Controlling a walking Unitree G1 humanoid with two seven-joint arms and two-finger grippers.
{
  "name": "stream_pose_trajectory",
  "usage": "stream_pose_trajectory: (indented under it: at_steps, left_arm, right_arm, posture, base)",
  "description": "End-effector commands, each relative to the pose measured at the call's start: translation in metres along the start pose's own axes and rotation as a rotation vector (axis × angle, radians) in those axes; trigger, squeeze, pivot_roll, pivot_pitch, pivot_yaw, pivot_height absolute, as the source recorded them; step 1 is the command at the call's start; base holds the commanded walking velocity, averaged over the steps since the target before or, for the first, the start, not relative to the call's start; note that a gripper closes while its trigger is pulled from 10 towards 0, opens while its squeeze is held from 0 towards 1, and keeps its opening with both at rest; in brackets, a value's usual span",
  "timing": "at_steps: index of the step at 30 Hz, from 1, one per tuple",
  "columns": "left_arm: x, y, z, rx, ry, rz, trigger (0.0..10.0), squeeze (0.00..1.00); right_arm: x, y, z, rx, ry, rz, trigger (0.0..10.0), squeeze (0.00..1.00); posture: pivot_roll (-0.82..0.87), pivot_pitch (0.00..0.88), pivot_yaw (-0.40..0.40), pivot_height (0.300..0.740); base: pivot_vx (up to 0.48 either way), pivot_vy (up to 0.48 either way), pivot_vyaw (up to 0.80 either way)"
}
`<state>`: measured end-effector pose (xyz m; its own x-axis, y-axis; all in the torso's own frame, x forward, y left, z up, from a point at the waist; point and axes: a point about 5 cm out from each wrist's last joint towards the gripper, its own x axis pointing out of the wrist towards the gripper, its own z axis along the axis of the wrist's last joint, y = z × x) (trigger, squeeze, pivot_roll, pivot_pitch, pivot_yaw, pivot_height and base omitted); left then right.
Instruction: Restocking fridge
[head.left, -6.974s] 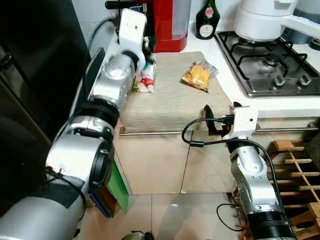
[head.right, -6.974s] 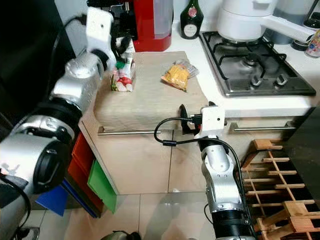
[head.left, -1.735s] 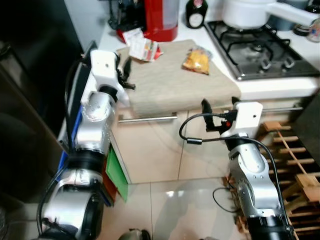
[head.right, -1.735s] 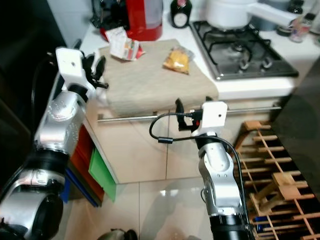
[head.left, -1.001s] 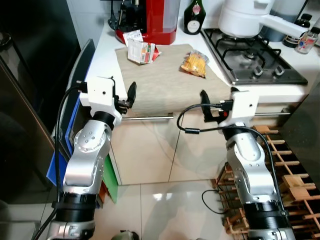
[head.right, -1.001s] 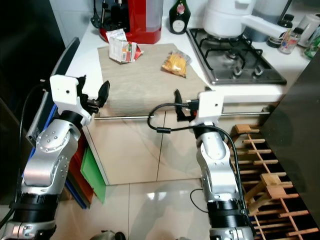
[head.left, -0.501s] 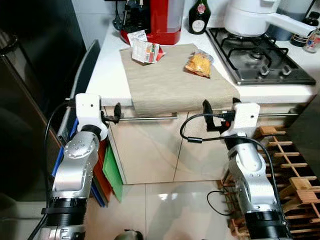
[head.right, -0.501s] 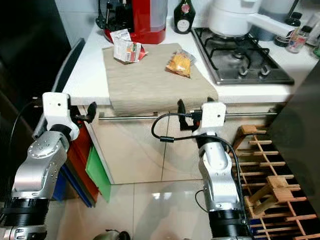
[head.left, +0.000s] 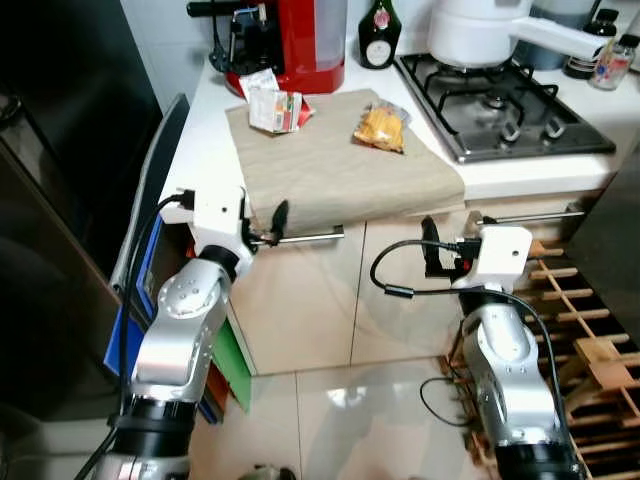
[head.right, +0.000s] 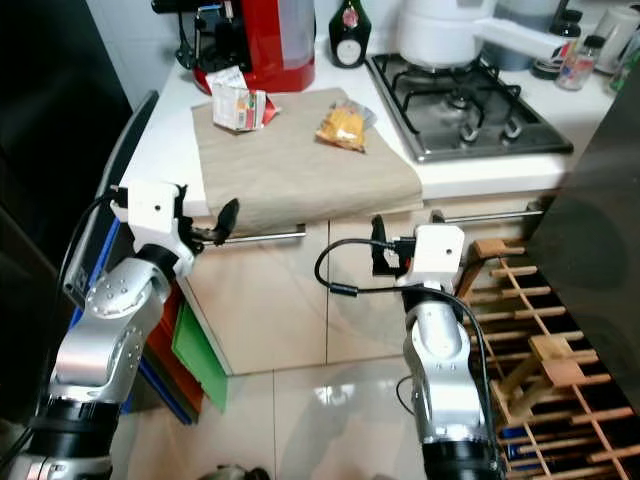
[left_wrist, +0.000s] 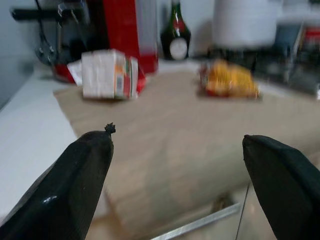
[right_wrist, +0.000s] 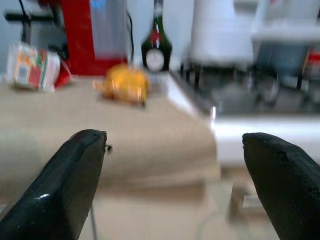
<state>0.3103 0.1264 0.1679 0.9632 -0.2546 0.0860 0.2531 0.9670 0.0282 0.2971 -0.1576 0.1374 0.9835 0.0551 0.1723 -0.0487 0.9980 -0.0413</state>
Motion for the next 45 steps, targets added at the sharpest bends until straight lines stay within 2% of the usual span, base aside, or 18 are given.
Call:
stream_pose_trajectory:
  at_steps: [1,3,8,14,18,24,28,31,33,37,39,40,41,44,45]
  left_arm:
    - [0.003,0.006,-0.003,-0.006,-0.001,0.057,10.0,0.0]
    - [0.008,0.006,0.002,0.001,-0.03,0.066,10.0,0.0]
    - [0.018,0.001,0.017,0.03,-0.082,0.021,10.0,0.0]
    - [0.027,-0.003,0.035,0.039,-0.161,0.008,10.0,0.0]
    - [0.032,-0.007,0.052,0.121,-0.23,-0.052,10.0,0.0]
    - [0.038,-0.001,0.068,0.145,-0.269,-0.059,10.0,0.0]
    - [0.041,0.004,0.068,0.125,-0.255,-0.043,10.0,0.0]
    - [0.049,0.005,0.071,0.107,-0.221,-0.062,10.0,0.0]
    - [0.055,0.004,0.073,0.097,-0.204,-0.098,10.0,0.0]
    - [0.065,0.009,0.077,0.106,-0.181,-0.109,10.0,0.0]
    - [0.067,0.012,0.079,0.073,-0.178,-0.092,10.0,0.0]
    - [0.067,0.012,0.079,0.073,-0.178,-0.092,10.0,0.0]
    - [0.066,0.012,0.079,0.087,-0.186,-0.09,10.0,0.0]
    - [0.063,0.012,0.079,0.11,-0.189,-0.086,10.0,0.0]
    - [0.059,0.018,0.077,0.132,-0.191,-0.069,10.0,0.0]
  right_arm:
    - [0.005,0.0,-0.001,0.006,0.019,0.006,10.0,0.0]
    - [0.006,0.002,0.002,-0.008,0.004,0.022,10.0,0.0]
    - [0.015,0.009,0.009,-0.015,-0.011,0.058,10.0,0.0]
    - [0.029,0.011,0.024,-0.008,-0.08,0.053,10.0,0.0]
    - [0.033,0.013,0.025,0.023,-0.094,0.027,10.0,0.0]
    - [0.053,0.02,0.046,0.08,-0.149,0.005,10.0,0.0]
    - [0.061,0.019,0.063,0.08,-0.194,0.008,10.0,0.0]
    - [0.06,0.014,0.071,0.062,-0.22,-0.013,10.0,0.0]
    - [0.058,0.01,0.072,0.037,-0.226,-0.043,10.0,0.0]
    - [0.051,0.013,0.065,-0.001,-0.205,-0.047,10.0,0.0]
    - [0.051,0.017,0.056,0.057,-0.162,-0.047,10.0,0.0]
    - [0.051,0.017,0.056,0.057,-0.162,-0.047,10.0,0.0]
    - [0.056,0.018,0.055,0.124,-0.129,-0.056,10.0,0.0]
    - [0.064,0.02,0.056,0.176,-0.092,-0.063,10.0,0.0]
    - [0.071,0.022,0.057,0.199,-0.067,-0.057,10.0,0.0]
  posture:
    - [-0.08,0.0,0.03,0.74]
    - [-0.07,0.0,0.0,0.74]
    - [-0.06,0.0,-0.005,0.74]
    - [-0.07,0.0,0.041,0.74]
    - [-0.05,0.0,0.071,0.74]
    - [-0.03,0.0,0.103,0.74]
    - [-0.02,0.0,0.096,0.74]
    - [-0.01,0.0,0.085,0.74]
    - [-0.02,0.0,0.093,0.74]
    - [-0.05,0.0,0.118,0.74]
    - [-0.06,0.0,0.129,0.74]
    - [-0.06,0.0,0.129,0.74]
    - [-0.05,0.0,0.126,0.74]
    - [-0.04,0.0,0.117,0.74]
    - [-0.02,0.0,0.108,0.74]
  base:
    - [0.48,0.0,0.0]
    - [0.48,0.0,0.0]
    - [0.48,0.0,0.0]
    - [0.48,0.0,0.0]
    - [0.48,0.0,0.0]
    - [0.48,0.0,0.0]
    - [0.12,0.0,0.0]
    - [0.0,0.0,0.0]
    - [0.0,0.0,0.0]
    - [0.0,0.0,0.0]
    - [0.0,0.0,0.0]
    - [0.0,0.0,0.0]
    - [0.0,0.0,0.0]
    - [0.0,0.0,0.0]
    - [0.0,0.0,0.0]
